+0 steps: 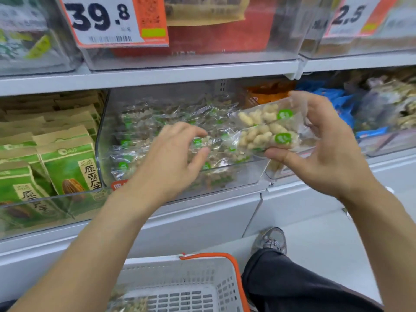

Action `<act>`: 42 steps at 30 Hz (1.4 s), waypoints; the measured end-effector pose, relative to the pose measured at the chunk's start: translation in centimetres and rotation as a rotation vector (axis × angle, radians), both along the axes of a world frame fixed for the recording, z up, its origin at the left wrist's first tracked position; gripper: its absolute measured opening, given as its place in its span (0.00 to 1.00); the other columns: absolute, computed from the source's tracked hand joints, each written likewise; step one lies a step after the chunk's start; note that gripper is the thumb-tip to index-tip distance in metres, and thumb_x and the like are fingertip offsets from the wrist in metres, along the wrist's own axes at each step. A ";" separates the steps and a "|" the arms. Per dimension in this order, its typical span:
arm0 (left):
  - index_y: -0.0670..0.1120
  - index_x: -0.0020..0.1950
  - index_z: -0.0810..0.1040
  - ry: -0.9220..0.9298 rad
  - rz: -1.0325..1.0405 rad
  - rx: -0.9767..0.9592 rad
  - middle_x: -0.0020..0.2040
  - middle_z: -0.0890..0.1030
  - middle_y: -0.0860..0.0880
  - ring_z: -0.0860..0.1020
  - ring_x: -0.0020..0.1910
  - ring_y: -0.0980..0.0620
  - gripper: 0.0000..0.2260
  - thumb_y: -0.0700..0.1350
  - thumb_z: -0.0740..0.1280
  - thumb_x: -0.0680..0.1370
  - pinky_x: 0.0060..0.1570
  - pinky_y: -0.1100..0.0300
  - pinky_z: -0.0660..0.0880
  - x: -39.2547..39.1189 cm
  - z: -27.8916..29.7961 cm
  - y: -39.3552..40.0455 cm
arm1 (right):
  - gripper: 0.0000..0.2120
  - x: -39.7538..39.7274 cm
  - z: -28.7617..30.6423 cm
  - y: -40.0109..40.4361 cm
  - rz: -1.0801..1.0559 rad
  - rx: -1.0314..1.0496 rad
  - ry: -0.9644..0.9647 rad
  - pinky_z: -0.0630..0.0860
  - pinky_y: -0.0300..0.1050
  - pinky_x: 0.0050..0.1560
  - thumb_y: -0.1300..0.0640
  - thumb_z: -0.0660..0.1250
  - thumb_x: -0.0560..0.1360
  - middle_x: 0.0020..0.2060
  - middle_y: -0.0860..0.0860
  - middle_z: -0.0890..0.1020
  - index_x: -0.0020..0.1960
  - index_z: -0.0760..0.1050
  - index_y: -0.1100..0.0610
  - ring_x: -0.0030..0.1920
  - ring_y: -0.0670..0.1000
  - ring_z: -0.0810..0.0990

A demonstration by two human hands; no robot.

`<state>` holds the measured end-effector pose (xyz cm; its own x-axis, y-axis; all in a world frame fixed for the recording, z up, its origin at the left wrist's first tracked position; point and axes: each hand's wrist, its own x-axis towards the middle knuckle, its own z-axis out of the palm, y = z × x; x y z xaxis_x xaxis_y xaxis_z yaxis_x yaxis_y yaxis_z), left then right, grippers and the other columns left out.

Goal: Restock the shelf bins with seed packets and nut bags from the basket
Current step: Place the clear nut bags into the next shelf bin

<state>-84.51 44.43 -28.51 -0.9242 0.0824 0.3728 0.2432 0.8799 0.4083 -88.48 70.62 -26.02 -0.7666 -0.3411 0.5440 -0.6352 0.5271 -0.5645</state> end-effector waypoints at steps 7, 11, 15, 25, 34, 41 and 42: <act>0.54 0.61 0.77 -0.187 -0.004 -0.160 0.58 0.81 0.55 0.77 0.60 0.52 0.18 0.58 0.72 0.73 0.63 0.51 0.62 -5.4 -1.8 1.5 | 0.32 -1.7 -0.4 -0.2 -0.017 0.251 0.012 0.60 0.19 0.58 0.56 0.80 0.66 0.57 0.44 0.74 0.66 0.72 0.56 0.56 0.40 0.71; 0.55 0.57 0.79 -0.131 0.012 -0.083 0.51 0.84 0.56 0.79 0.56 0.54 0.15 0.53 0.75 0.72 0.63 0.52 0.63 -5.3 -2.6 1.2 | 0.31 -1.5 0.6 -0.1 -0.005 0.343 -0.022 0.61 0.18 0.52 0.57 0.81 0.65 0.54 0.40 0.77 0.65 0.73 0.52 0.52 0.36 0.71; 0.56 0.53 0.79 -0.130 0.010 -0.082 0.49 0.83 0.56 0.80 0.54 0.53 0.11 0.50 0.74 0.73 0.64 0.50 0.64 -4.9 -2.4 1.0 | 0.34 -2.6 2.7 -1.6 -0.017 0.556 -0.038 0.67 0.35 0.53 0.54 0.81 0.66 0.57 0.41 0.77 0.68 0.72 0.49 0.55 0.43 0.74; 0.55 0.52 0.80 -0.114 0.069 0.042 0.33 0.71 0.61 0.74 0.46 0.53 0.10 0.48 0.75 0.72 0.62 0.52 0.65 -4.8 -2.8 0.7 | 0.29 -7.1 4.5 -5.4 -0.023 1.101 -0.160 0.74 0.52 0.52 0.44 0.81 0.64 0.48 0.51 0.80 0.58 0.72 0.50 0.52 0.58 0.76; 0.51 0.40 0.79 -0.160 0.161 0.181 0.33 0.76 0.58 0.76 0.42 0.50 0.08 0.43 0.78 0.69 0.55 0.54 0.71 -5.4 -3.0 0.4 | 0.27 -7.3 3.3 -7.6 0.020 1.350 -0.042 0.62 0.50 0.59 0.43 0.77 0.67 0.38 0.44 0.72 0.58 0.67 0.49 0.56 0.58 0.76; 0.53 0.42 0.79 -0.131 0.081 0.076 0.39 0.82 0.56 0.79 0.45 0.51 0.06 0.46 0.75 0.72 0.63 0.50 0.65 -5.0 -2.8 0.6 | 0.38 -9.0 2.6 -7.2 0.090 1.294 -0.236 0.75 0.53 0.61 0.48 0.80 0.66 0.64 0.53 0.79 0.71 0.68 0.55 0.61 0.58 0.77; 0.53 0.42 0.79 -0.119 0.080 0.082 0.39 0.82 0.57 0.79 0.45 0.52 0.05 0.46 0.74 0.73 0.63 0.50 0.65 -4.9 -2.9 0.6 | 0.39 -9.2 3.3 -7.1 0.112 1.281 -0.294 0.74 0.51 0.63 0.50 0.80 0.67 0.67 0.52 0.77 0.73 0.67 0.54 0.62 0.56 0.76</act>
